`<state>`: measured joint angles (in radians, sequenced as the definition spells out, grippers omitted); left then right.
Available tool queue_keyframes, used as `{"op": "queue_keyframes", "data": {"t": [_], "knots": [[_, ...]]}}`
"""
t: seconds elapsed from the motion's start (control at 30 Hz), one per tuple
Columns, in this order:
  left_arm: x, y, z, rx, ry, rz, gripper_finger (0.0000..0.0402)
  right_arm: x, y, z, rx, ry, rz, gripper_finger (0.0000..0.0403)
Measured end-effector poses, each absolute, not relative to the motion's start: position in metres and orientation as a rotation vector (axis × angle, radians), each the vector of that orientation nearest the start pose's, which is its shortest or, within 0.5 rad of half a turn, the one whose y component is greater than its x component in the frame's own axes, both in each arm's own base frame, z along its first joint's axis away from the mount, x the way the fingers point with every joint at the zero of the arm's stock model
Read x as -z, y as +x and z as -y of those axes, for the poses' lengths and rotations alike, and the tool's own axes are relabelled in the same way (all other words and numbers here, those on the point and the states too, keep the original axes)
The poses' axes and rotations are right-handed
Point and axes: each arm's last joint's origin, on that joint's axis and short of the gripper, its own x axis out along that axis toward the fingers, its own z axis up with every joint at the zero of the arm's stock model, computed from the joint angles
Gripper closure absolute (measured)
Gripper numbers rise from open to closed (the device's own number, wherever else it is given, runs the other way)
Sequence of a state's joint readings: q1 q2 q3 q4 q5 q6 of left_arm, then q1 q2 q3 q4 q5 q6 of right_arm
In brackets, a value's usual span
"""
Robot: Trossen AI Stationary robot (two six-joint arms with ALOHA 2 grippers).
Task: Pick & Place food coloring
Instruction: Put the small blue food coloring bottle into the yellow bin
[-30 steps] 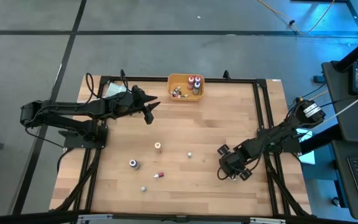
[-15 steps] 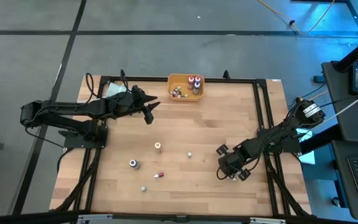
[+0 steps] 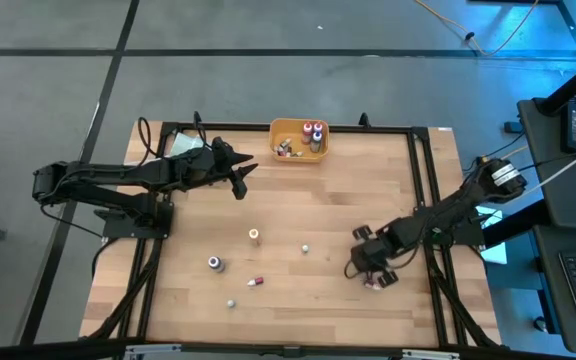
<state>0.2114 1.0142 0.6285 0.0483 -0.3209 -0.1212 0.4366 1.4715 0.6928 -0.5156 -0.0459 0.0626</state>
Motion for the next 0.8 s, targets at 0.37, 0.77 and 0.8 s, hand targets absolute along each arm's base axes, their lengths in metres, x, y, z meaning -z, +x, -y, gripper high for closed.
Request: {"op": "queue_keyframes", "data": {"t": [0.37, 0.77, 0.8], "knots": [[-0.259, 0.213, -0.055, -0.555, -0.148, -0.295, 0.0274, -0.221, 0.239, -0.005, 0.173, -0.090, -0.979, 0.0329], [-0.259, 0.213, -0.055, -0.556, -0.154, -0.293, 0.0274, -0.321, 0.307, 0.111, 0.433, 0.027, -0.703, 0.0330], [-0.259, 0.213, -0.055, -0.555, -0.155, -0.293, 0.0274, -0.325, 0.316, 0.119, 0.445, 0.033, -0.696, 0.0330]]}}
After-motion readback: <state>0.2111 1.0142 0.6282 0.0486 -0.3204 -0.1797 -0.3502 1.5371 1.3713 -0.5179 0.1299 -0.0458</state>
